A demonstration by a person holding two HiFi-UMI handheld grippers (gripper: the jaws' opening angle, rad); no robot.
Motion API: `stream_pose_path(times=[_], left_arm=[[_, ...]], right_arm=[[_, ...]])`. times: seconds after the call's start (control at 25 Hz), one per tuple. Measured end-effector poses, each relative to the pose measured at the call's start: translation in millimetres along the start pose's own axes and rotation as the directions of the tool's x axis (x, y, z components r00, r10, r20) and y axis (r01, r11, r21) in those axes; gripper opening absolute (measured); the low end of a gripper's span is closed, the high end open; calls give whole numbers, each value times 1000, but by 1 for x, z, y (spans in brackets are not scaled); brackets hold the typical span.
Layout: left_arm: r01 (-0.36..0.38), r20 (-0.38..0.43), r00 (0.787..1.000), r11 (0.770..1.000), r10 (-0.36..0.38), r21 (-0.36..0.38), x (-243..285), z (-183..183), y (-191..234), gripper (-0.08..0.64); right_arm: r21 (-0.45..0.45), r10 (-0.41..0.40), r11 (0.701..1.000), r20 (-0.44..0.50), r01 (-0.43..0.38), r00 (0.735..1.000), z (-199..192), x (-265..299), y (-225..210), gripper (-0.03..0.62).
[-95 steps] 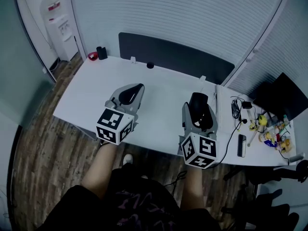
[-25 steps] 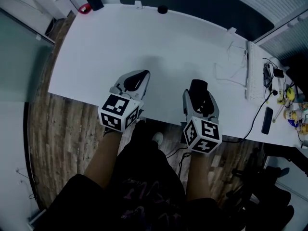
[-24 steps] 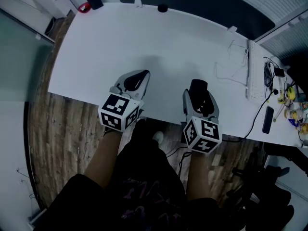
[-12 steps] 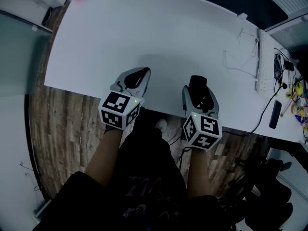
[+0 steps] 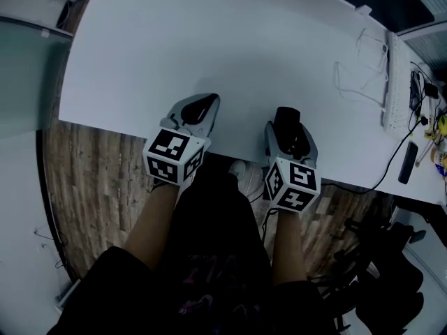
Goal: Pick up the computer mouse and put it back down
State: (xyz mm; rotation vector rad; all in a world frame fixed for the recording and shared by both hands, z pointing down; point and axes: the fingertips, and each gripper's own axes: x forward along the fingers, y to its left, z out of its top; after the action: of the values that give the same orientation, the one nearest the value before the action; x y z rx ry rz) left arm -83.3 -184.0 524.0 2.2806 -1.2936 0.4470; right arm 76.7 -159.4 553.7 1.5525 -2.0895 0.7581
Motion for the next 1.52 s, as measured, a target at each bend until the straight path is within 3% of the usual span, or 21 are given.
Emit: stream_pose_path(times=[0.76,1.52], left_arm=[[16,-26,1000,1000,-16,-14,16,-11,0,0],[8,-14,1000,1000,-8,-21,11,-6,7,0]], right_arm=[[-59,-34,998,-115,27,993,-21,19,-2,316],[-53,-40,998,-102,35,994,-20,17,-1,339]])
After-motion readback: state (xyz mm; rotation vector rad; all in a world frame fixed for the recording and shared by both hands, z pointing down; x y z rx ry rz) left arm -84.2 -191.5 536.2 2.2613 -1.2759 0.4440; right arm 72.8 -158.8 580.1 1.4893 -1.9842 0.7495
